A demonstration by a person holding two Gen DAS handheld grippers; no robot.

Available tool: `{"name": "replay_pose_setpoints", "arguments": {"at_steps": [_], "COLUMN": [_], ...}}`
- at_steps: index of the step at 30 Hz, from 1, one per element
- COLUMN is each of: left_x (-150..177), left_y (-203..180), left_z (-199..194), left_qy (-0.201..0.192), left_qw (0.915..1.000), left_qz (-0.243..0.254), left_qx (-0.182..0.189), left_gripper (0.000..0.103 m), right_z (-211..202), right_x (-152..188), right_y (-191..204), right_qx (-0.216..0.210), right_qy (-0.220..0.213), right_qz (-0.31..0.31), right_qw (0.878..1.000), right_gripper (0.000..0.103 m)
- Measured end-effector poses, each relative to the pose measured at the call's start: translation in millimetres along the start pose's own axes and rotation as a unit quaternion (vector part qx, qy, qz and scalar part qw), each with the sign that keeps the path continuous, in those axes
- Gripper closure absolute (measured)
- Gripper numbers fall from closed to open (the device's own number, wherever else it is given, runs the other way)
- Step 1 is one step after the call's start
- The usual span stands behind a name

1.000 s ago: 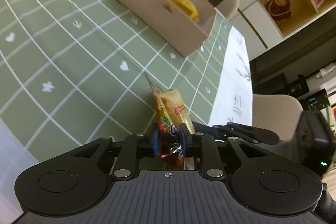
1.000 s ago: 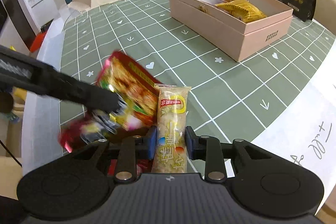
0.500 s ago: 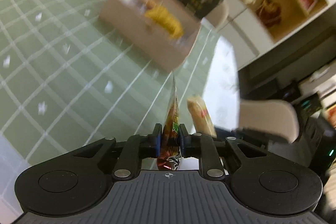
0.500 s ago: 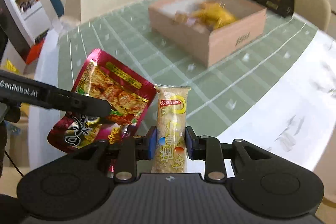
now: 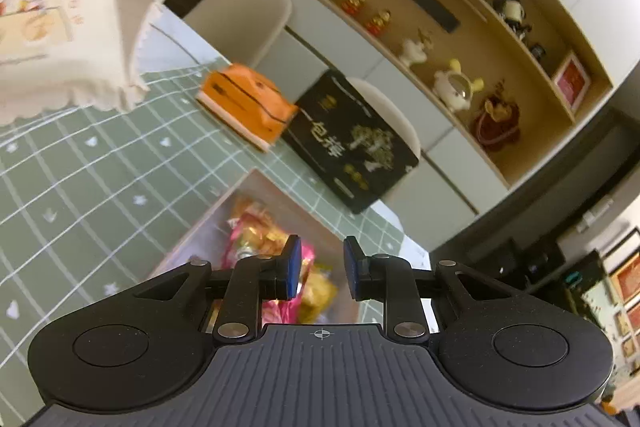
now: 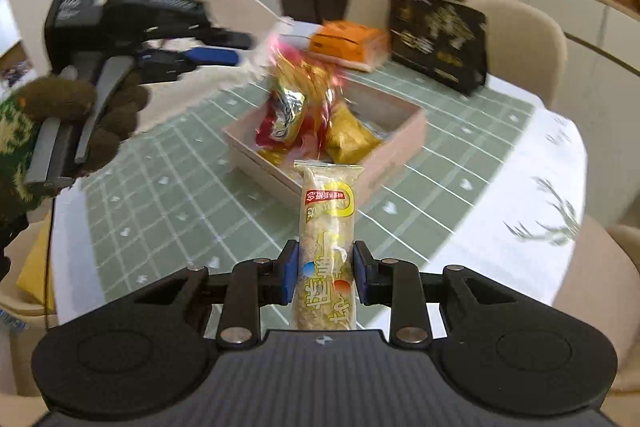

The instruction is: Organize snacks

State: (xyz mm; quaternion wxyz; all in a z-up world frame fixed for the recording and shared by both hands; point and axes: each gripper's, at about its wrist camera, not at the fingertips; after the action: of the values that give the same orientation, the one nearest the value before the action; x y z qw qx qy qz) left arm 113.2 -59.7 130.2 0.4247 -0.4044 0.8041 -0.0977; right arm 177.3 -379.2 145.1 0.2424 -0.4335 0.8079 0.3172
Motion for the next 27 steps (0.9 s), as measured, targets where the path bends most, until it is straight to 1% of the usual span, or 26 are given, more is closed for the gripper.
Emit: {"name": "replay_pose_setpoints", "arguments": {"at_steps": [2, 4, 5, 7, 9, 10, 11, 12, 13, 14, 15, 17, 19, 21, 23, 26, 27], "left_x": [11.7, 27.0, 38.8, 54.3, 71.8, 77.8, 85.2, 91.5, 97.1, 104.0, 111.0, 124.5, 137.5, 152.8, 164.8, 173.9, 175.2], "left_y": [15.7, 23.7, 25.5, 29.7, 32.0, 34.7, 37.2, 40.9, 45.6, 51.2, 57.6, 70.2, 76.3, 78.8, 81.2, 86.0, 88.0], "left_z": [-9.7, -22.6, -28.8, -35.4, -37.5, -38.3, -37.1, -37.8, -39.0, -40.4, -42.0, -43.2, -41.9, -44.4, -47.1, -44.8, -42.7], "left_qy": [0.000, -0.008, -0.015, -0.014, -0.006, -0.003, 0.002, 0.005, 0.008, 0.010, 0.010, 0.012, 0.013, -0.002, -0.018, -0.020, -0.018], "left_qw": [1.0000, 0.9992, 0.9975, 0.9943, 0.9907, 0.9884, 0.9843, 0.9806, 0.9779, 0.9755, 0.9743, 0.9743, 0.9732, 0.9681, 0.9632, 0.9569, 0.9546], "left_qz": [-0.007, 0.021, 0.042, 0.065, 0.086, 0.098, 0.116, 0.131, 0.143, 0.153, 0.160, 0.162, 0.165, 0.182, 0.200, 0.222, 0.231], "left_qx": [-0.005, -0.032, -0.055, -0.083, -0.106, -0.116, -0.133, -0.145, -0.153, -0.158, -0.158, -0.156, -0.159, -0.172, -0.178, -0.186, -0.187], "left_gripper": [0.077, 0.077, 0.077, 0.077, 0.077, 0.077, 0.077, 0.077, 0.077, 0.077, 0.077, 0.077, 0.077, 0.077, 0.077, 0.077, 0.077], "right_z": [-0.8, 0.4, 2.8, 11.6, 26.7, 36.7, 48.7, 63.6, 78.3, 88.4, 94.4, 97.9, 103.9, 109.3, 116.2, 125.8, 131.9], "right_x": [-2.4, -11.5, -22.7, -49.3, -83.6, -98.8, -111.1, -119.8, -124.0, -121.4, -111.4, -84.5, -51.3, -18.2, 15.5, 54.1, 64.0], "right_y": [-5.4, -6.4, -6.1, -3.4, -2.9, -6.0, -9.6, -12.0, -14.3, -15.3, -15.0, -11.9, -5.2, 2.8, 14.5, 34.0, 41.8], "right_qx": [0.009, 0.005, -0.003, -0.015, -0.016, -0.014, -0.006, 0.008, 0.025, 0.037, 0.037, 0.024, 0.028, 0.031, 0.037, 0.035, 0.040], "right_qy": [0.002, -0.003, -0.009, -0.029, -0.063, -0.083, -0.093, -0.088, -0.078, -0.067, -0.058, -0.050, -0.039, -0.036, -0.038, -0.039, -0.033], "right_qz": [0.008, 0.014, 0.019, 0.022, 0.035, 0.049, 0.055, 0.054, 0.054, 0.058, 0.064, 0.072, 0.090, 0.108, 0.126, 0.127, 0.124], "right_qw": [1.000, 1.000, 1.000, 0.999, 0.997, 0.995, 0.994, 0.995, 0.995, 0.995, 0.996, 0.996, 0.995, 0.993, 0.991, 0.990, 0.991], "right_gripper": [0.075, 0.075, 0.075, 0.075, 0.074, 0.067, 0.059, 0.045, 0.046, 0.046, 0.046, 0.046, 0.046, 0.045, 0.045, 0.045, 0.045]}}
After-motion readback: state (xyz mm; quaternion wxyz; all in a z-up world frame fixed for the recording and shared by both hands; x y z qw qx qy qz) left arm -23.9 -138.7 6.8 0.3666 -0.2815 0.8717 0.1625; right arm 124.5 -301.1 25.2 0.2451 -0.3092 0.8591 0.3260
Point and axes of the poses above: each gripper's, at about its wrist camera, not at the fingertips, and z roughly the way its jaws point, y to its left, x to its underside, and after that the axes turned 14 degrees about -x, right-handed
